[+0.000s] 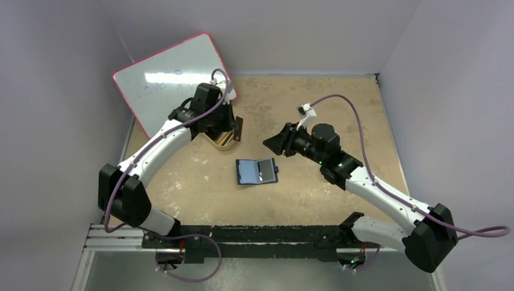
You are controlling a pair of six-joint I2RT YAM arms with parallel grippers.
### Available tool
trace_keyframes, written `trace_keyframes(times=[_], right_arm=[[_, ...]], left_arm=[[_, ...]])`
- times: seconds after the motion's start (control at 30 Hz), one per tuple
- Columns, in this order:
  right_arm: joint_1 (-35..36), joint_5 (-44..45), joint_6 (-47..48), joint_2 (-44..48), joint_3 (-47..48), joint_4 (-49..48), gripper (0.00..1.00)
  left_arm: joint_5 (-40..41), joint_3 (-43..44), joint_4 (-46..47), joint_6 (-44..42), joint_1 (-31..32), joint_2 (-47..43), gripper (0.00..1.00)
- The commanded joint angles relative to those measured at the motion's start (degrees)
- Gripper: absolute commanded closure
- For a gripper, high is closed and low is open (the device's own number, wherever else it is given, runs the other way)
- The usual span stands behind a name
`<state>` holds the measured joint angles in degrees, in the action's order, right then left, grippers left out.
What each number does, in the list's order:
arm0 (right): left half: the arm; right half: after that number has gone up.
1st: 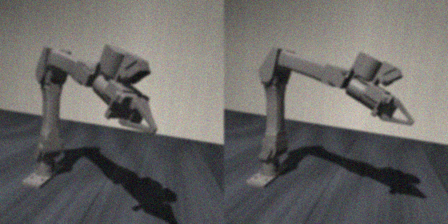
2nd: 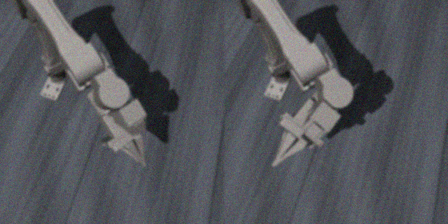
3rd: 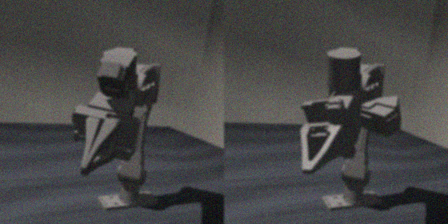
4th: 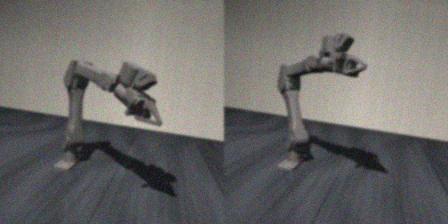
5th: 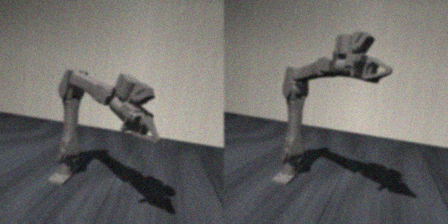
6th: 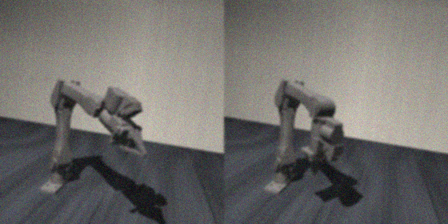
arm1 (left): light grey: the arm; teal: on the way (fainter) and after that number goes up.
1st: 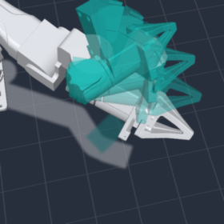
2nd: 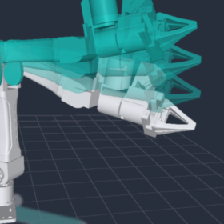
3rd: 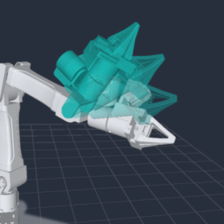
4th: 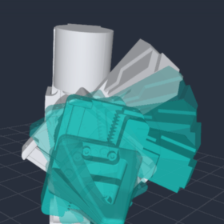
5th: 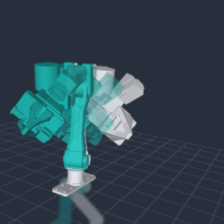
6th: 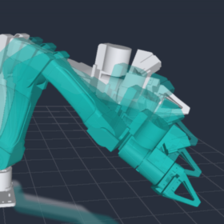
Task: Put the credit cards into the card holder
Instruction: Pick up the credit card from the storage box.
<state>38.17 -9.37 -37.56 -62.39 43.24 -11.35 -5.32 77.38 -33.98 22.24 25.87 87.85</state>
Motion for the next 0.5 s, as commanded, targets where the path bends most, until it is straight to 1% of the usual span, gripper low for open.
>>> trace_keyframes(times=[0.0,0.07,0.13,0.2,0.23,0.4,0.47], right_arm=[[-0.38,-2.39,-2.08,1.89,0.61,-6.17,0.54],[-0.44,-3.79,-2.96,2.35,1.1,-7.22,0.56],[-0.5,-3.66,-4.08,3.01,1.42,-7.81,0.58],[-0.49,-2.66,-4.9,3.64,1.67,-7.6,0.58],[-0.7,-2.33,-5.07,3.8,1.85,-7.3,0.58],[-1.08,-4.47,-5.74,2.7,2.78,-7.61,0.58],[-1.08,-5.69,-5.67,1.36,3.81,-6.94,0.57]], left_arm=[[-19.43,-8.76,16.44,10.67,-0.33,-7.48,1.0],[-24.93,-13.73,24.07,16.1,-0.38,-10.25,1.0],[-29.64,-19.79,34.06,23.08,-0.35,-12.95,1.0],[-31.94,-25.51,43.38,30.14,-0.37,-15.7,1.0],[-32.4,-27.56,46.53,32.65,-0.38,-16.87,1.0],[-34.66,-32.69,54.05,38.57,-0.36,-19.76,1.0],[-34.81,-33.88,55.31,40.41,-0.33,-21.05,1.0]])
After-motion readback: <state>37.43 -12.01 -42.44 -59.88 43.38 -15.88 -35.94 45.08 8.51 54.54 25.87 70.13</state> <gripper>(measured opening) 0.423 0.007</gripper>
